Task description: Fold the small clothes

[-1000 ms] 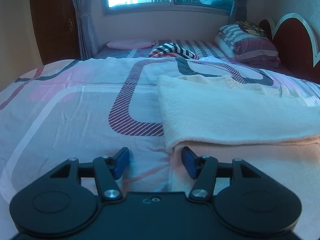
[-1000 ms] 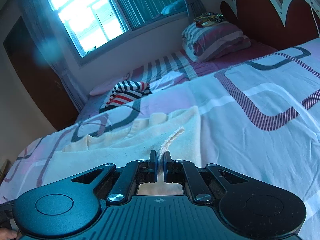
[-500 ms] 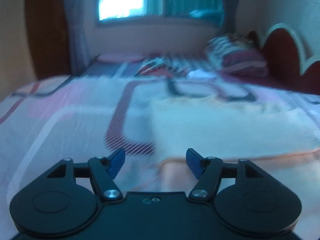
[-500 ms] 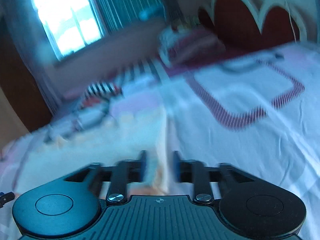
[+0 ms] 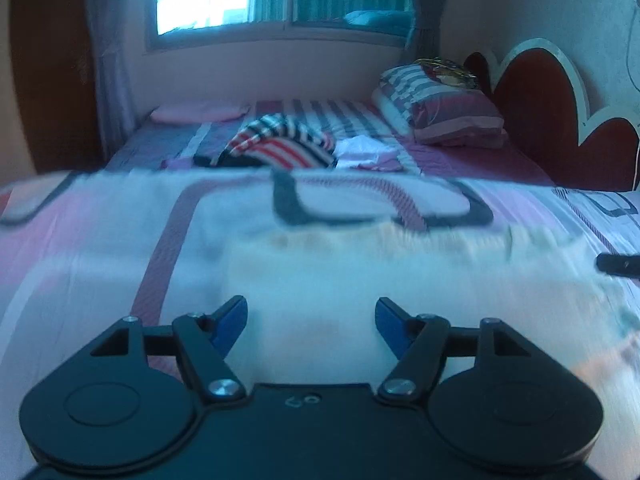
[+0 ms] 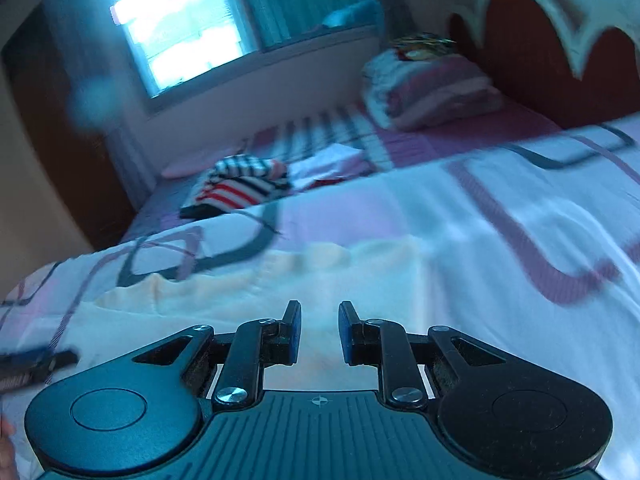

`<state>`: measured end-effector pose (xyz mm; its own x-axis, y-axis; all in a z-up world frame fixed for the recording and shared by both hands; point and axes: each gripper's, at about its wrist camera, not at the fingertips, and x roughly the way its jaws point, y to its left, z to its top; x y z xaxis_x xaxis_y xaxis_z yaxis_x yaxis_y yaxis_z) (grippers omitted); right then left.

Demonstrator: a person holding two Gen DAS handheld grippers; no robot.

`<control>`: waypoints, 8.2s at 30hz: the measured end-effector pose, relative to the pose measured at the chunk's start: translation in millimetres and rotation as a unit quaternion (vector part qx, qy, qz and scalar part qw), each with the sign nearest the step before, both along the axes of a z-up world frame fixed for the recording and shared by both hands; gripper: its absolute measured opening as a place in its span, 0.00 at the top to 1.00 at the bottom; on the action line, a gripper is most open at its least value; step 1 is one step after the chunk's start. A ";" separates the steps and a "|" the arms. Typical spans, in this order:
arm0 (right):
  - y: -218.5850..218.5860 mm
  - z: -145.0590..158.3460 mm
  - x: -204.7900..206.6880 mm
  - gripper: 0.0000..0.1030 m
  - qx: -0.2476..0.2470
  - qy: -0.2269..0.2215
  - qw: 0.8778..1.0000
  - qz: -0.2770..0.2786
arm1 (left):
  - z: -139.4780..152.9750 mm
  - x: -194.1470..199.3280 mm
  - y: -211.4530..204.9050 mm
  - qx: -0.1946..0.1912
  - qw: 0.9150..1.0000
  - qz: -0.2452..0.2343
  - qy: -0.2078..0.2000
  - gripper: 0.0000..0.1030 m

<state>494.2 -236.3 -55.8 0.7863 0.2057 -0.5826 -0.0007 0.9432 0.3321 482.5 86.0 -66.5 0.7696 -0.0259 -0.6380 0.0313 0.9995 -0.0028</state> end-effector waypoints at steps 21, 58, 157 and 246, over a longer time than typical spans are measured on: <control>57.8 -28.3 14.8 0.64 -0.031 0.012 0.995 0.096 | -21.6 -8.0 -65.5 0.014 0.999 -0.033 0.014 0.30; -11.2 -36.6 -42.4 0.63 -0.078 0.014 0.995 0.056 | -30.1 -53.5 -66.3 0.048 0.998 0.020 0.028 0.27; -75.8 -25.1 -397.6 0.42 0.209 0.118 0.970 0.028 | -18.6 -371.3 58.9 -0.232 0.964 0.004 0.127 0.46; -102.8 14.6 12.0 0.97 0.232 0.064 0.970 0.015 | 24.4 0.6 68.0 -0.251 0.965 0.062 0.050 0.98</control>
